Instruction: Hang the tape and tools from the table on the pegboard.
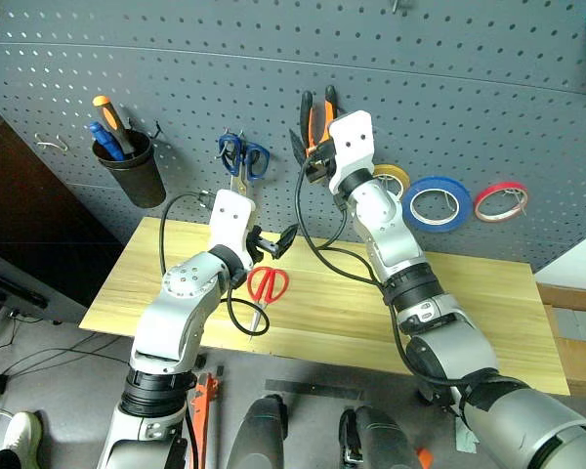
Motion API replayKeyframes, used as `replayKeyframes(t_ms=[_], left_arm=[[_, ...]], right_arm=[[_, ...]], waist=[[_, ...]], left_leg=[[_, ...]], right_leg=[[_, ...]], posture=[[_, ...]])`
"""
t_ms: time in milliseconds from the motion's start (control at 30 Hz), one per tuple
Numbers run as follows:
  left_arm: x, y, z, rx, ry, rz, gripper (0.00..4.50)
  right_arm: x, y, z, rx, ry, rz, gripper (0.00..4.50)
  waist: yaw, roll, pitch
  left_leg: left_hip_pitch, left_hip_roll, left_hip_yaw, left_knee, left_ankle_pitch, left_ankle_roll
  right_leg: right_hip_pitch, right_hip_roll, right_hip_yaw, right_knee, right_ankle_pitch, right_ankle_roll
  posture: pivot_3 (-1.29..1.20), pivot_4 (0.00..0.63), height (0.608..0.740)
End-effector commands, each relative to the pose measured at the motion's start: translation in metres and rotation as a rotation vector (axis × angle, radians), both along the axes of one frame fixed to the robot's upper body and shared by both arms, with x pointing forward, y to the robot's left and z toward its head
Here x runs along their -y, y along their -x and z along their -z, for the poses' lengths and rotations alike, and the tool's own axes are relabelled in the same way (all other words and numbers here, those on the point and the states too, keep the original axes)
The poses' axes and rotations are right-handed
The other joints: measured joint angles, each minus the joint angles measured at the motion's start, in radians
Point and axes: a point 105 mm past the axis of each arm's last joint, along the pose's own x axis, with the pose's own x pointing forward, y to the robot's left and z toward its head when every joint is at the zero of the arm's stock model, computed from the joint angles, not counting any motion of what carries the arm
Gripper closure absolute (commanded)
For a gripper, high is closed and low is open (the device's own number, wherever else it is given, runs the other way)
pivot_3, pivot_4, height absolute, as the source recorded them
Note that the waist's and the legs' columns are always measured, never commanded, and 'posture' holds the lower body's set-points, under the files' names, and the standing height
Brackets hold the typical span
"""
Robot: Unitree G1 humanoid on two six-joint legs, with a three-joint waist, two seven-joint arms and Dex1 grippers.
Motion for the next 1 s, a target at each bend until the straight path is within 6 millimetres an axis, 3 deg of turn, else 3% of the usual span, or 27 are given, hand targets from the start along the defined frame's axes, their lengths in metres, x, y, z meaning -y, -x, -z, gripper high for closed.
replayKeyframes(t_ms=[33, 167, 333, 400, 467, 533, 600, 767, 833, 1000], left_arm=[[0.004, 0.001, -0.01, 0.052, 0.011, 0.016, 0.0], [0.005, 0.003, -0.004, 0.04, 0.011, 0.013, 0.0], [0.001, 0.008, 0.013, -0.001, -0.037, -0.013, 0.0], [-0.003, 0.011, 0.029, -0.049, -0.071, -0.05, 0.0], [-0.009, 0.011, 0.049, -0.113, -0.098, -0.107, 0.0], [-0.015, 0.011, 0.062, -0.153, -0.112, -0.149, 0.0], [-0.023, 0.011, 0.084, -0.22, -0.149, -0.212, 0.0], [-0.047, 0.02, 0.125, -0.336, -0.274, -0.304, 0.0], [-0.054, 0.025, 0.141, -0.394, -0.303, -0.305, 0.0], [-0.062, 0.035, 0.168, -0.493, -0.294, -0.301, 0.0]], right_arm=[[0.025, 0.006, -0.017, 0.056, -0.009, 0.037, 0.04], [0.035, 0.024, -0.014, 0.057, 0.028, -0.005, 0.04], [0.042, 0.062, -0.012, 0.03, 0.084, -0.093, 0.04], [0.039, 0.084, 0.003, -0.021, 0.133, -0.179, 0.04], [0.038, 0.105, 0.03, -0.096, 0.193, -0.258, 0.04], [0.04, 0.115, 0.05, -0.13, 0.26, -0.281, 0.04], [0.044, 0.129, 0.086, -0.195, 0.358, -0.33, 0.04], [0.052, 0.157, 0.149, -0.319, 0.501, -0.451, 0.04], [0.055, 0.161, 0.162, -0.351, 0.515, -0.468, 0.04], [0.045, 0.171, 0.171, -0.346, 0.54, -0.574, 0.04]], waist=[[0.008, 0.0, 0.001], [0.016, 0.0, 0.001], [0.009, 0.0, 0.001], [-0.002, 0.0, 0.001], [-0.006, 0.0, 0.001], [-0.01, 0.0, 0.001], [-0.012, 0.0, 0.001], [-0.022, -0.001, 0.002], [-0.029, -0.001, 0.002], [-0.035, -0.001, 0.002]], left_leg=[[0.0, 0.0, -0.001, 0.0, 0.0, 0.0], [0.0, 0.0, 0.0, 0.0, 0.0, 0.0], [-0.001, 0.0, 0.0, -0.004, -0.001, -0.001], [-0.001, 0.0, 0.0, -0.005, -0.001, -0.001], [-0.001, 0.0, 0.0, -0.007, -0.001, -0.001], [-0.001, 0.0, 0.0, -0.007, -0.001, -0.001], [-0.001, 0.0, 0.001, -0.007, -0.001, -0.001], [0.001, 0.0, 0.002, -0.006, -0.001, -0.001], [0.001, 0.0, 0.002, -0.005, -0.001, -0.001], [0.001, 0.001, 0.001, -0.005, -0.001, -0.001]], right_leg=[[0.001, 0.0, -0.001, 0.0, 0.0, 0.0], [0.001, -0.001, 0.0, -0.002, 0.0, 0.0], [-0.001, -0.001, 0.0, -0.003, 0.0, 0.0], [-0.002, 0.0, 0.0, -0.003, -0.001, 0.0], [-0.002, 0.0, 0.0, -0.003, -0.001, 0.0], [-0.002, 0.0, 0.0, -0.004, -0.003, 0.002], [-0.002, 0.0, 0.0, -0.004, -0.004, 0.005], [0.0, 0.0, 0.0, -0.007, -0.004, 0.005], [0.0, 0.0, 0.0, -0.007, -0.004, 0.005], [0.0, 0.0, 0.0, -0.007, -0.004, 0.005]], posture=[[0.28, 0.224, 0.74], [0.26, 0.217, 0.74], [0.2, 0.211, 0.74], [0.18, 0.209, 0.74], [0.17, 0.211, 0.74], [0.15, 0.211, 0.74], [0.14, 0.21, 0.74], [0.12, 0.215, 0.74], [0.11, 0.215, 0.74], [0.08, 0.221, 0.74]])
